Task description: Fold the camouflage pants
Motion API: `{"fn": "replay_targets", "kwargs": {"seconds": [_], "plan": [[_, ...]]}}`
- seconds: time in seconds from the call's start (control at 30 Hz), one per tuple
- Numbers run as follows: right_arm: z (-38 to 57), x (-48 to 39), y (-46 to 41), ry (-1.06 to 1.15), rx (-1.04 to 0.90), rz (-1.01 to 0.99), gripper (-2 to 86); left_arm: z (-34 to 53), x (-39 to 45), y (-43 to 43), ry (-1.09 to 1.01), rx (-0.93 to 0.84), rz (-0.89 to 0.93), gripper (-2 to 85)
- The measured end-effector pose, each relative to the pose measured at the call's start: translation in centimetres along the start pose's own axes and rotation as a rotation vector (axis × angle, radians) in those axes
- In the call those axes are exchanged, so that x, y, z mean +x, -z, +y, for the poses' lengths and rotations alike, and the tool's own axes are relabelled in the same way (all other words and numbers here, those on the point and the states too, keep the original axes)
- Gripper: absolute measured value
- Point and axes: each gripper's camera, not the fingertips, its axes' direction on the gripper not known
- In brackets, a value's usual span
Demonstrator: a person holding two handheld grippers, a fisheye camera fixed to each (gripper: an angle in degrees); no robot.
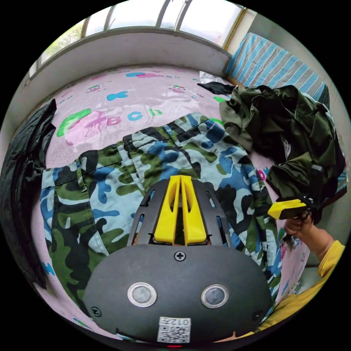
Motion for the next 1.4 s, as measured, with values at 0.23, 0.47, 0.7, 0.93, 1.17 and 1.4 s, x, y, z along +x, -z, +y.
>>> {"fn": "replay_targets", "kwargs": {"seconds": [0.23,0.47,0.7,0.93,1.17,1.4], "plan": [[3.0,5.6,0.3,-0.134,0.03,-0.073,0.5,2.2,0.0,-1.5,0.041,0.001,0.053,0.1],[5.1,7.0,0.1,-0.17,0.025,-0.034,-0.1,4.6,2.1,-2.5,0.02,0.013,-0.017,0.0],[6.9,7.9,-0.8,-0.183,-0.005,-0.032,-0.1,8.2,11.6,7.6,-0.056,0.074,-0.362,0.2],[12.4,1.0,3.6,-0.24,0.152,-0.227,0.5,30.1,17.6,16.2,0.158,-0.067,-0.135,2.5],[29.1,-11.1,4.6,-0.15,-0.163,-0.162,0.6,51.8,21.9,14.3,0.273,-0.419,-0.003,9.9],[45.0,-22.4,-4.0,-0.023,-0.592,-0.084,0.6,59.4,24.1,11.8,0.233,-0.551,-0.051,13.3]]}}
